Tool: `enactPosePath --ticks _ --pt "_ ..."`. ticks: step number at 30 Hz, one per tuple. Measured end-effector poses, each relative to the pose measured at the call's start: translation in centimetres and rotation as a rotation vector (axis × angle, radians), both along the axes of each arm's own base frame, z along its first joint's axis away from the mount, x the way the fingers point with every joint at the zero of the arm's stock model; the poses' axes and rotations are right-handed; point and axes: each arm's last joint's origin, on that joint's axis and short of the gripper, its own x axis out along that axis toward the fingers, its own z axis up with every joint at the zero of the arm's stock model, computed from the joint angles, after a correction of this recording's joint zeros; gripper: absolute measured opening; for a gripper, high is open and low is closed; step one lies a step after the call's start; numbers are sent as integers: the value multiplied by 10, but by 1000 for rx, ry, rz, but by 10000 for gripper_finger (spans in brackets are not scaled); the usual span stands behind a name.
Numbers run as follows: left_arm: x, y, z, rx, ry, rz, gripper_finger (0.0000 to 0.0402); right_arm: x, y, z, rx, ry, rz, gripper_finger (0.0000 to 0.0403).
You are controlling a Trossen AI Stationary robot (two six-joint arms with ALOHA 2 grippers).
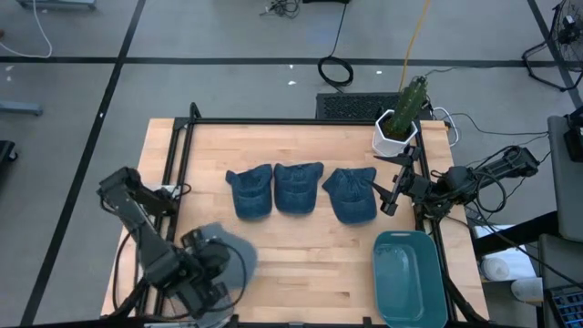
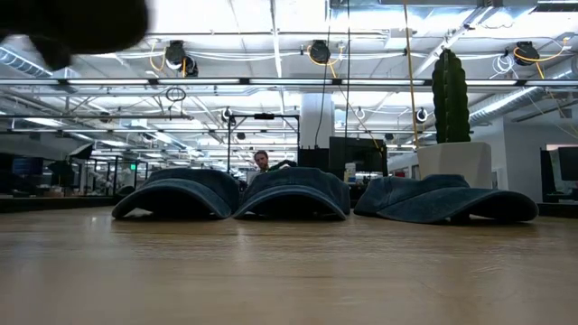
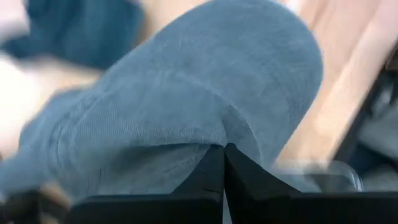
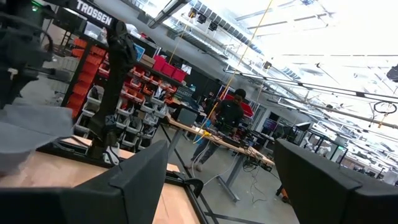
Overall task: Pick & Place hat
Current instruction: Put the gray cap into the transparent bin
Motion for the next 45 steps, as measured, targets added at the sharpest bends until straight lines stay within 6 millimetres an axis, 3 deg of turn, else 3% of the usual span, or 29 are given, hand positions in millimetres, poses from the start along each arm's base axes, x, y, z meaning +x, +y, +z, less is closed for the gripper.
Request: enactPosePath --ticks 5,13,22,29,32,40,45 --pt "-17 -9 2 -143 198 63 0 0 0 0 0 0 0 279" --pt "-22 -15 31 -263 176 42 0 0 0 0 0 0 0 279" --pt "-25 -18 40 -334 213 31 0 0 0 0 -1 1 0 279" --pt "-43 -31 22 -349 364 184 0 0 0 0 -1 1 0 279" --pt "-52 -36 10 -290 336 215 0 0 0 0 -1 2 0 279" --pt "-46 -37 -29 -214 335 244 3 0 0 0 -1 2 0 279" --pt "-45 -36 -35 -215 354 293 27 0 0 0 -1 2 0 279"
